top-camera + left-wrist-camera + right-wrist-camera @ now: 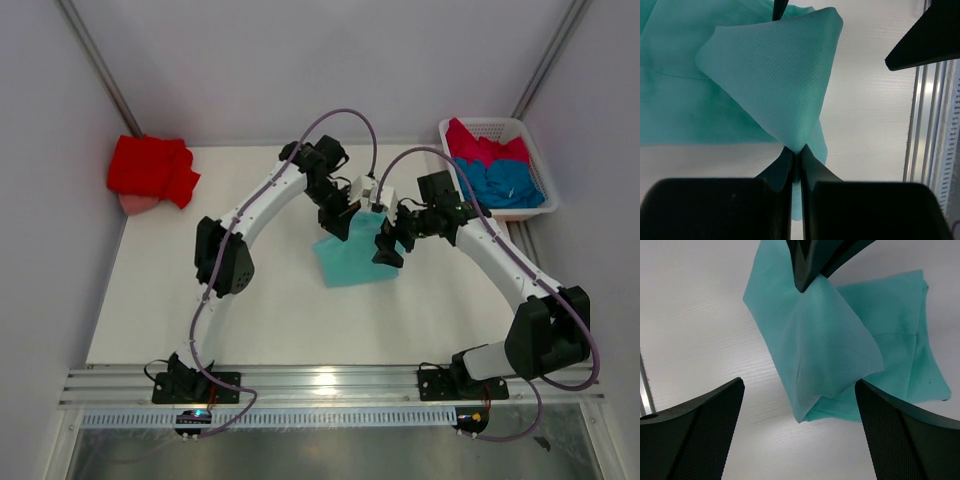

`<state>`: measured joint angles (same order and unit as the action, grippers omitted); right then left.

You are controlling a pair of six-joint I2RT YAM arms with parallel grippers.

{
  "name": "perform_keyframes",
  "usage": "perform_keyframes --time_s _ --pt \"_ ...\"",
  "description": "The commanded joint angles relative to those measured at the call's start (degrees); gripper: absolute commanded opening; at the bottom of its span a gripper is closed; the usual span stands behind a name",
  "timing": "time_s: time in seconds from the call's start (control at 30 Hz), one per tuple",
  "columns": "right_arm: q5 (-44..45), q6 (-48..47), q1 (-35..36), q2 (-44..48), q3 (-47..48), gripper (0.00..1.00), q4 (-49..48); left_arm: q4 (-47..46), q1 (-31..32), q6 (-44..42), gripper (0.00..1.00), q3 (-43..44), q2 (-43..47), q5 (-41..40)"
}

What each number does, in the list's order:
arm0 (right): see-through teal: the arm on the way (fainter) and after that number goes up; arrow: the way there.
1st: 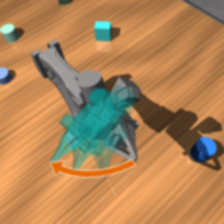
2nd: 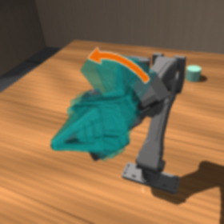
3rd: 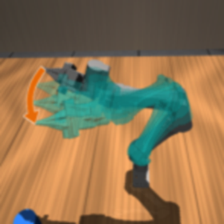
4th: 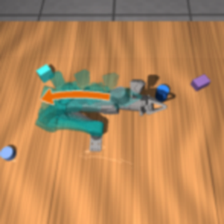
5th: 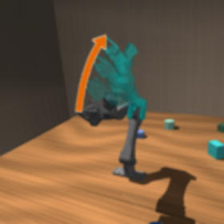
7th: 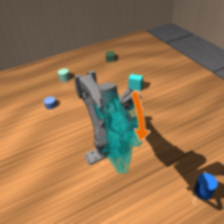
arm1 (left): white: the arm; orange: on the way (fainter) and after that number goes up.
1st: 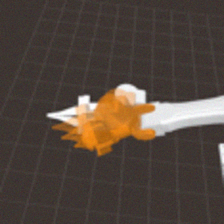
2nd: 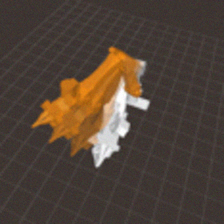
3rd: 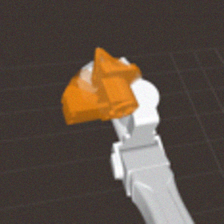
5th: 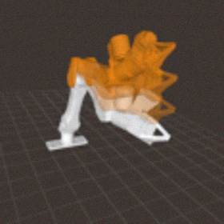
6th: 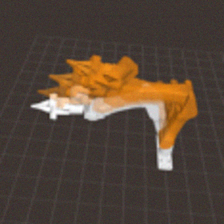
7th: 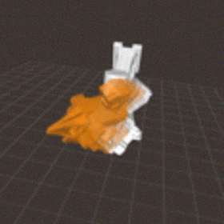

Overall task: Fold and stack the t-shirts
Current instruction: Fold the tshirt

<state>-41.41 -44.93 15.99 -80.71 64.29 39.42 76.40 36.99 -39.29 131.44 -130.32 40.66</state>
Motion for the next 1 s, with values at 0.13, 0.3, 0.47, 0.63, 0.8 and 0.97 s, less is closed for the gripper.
perform_keyframes --time_s 0.13,0.3,0.47,0.63,0.8,0.97 --pt "12.57 6.07 -0.52 3.36 -3.9 0.95 -15.77 13.42 2.47 -4.66 0.01 0.31 5.52 5.3" --pt "18.38 9.68 -0.61 3.36 -5.14 0.96 -22.01 13.95 2.64 -4.75 0.01 0.22 5.52 5.57" --pt "14.53 9.86 -0.52 1.35 -4.18 0.96 -22.2 14.83 2.82 -5.1 0.01 0.14 5.78 5.65" --pt "6.71 7.49 -0.52 -1.99 -0.31 0.96 -16.5 15.36 2.82 -5.27 0.01 0.05 5.87 5.92" --pt "0.9 4.42 -0.52 -3.49 2.59 0.95 -10.86 15.36 2.91 -5.45 0.01 -0.3 5.69 5.65" --pt "-4.55 0.11 -0.52 -1.13 2.77 0.95 -5.42 14.92 2.82 -5.45 0.01 -0.48 5.26 5.74"
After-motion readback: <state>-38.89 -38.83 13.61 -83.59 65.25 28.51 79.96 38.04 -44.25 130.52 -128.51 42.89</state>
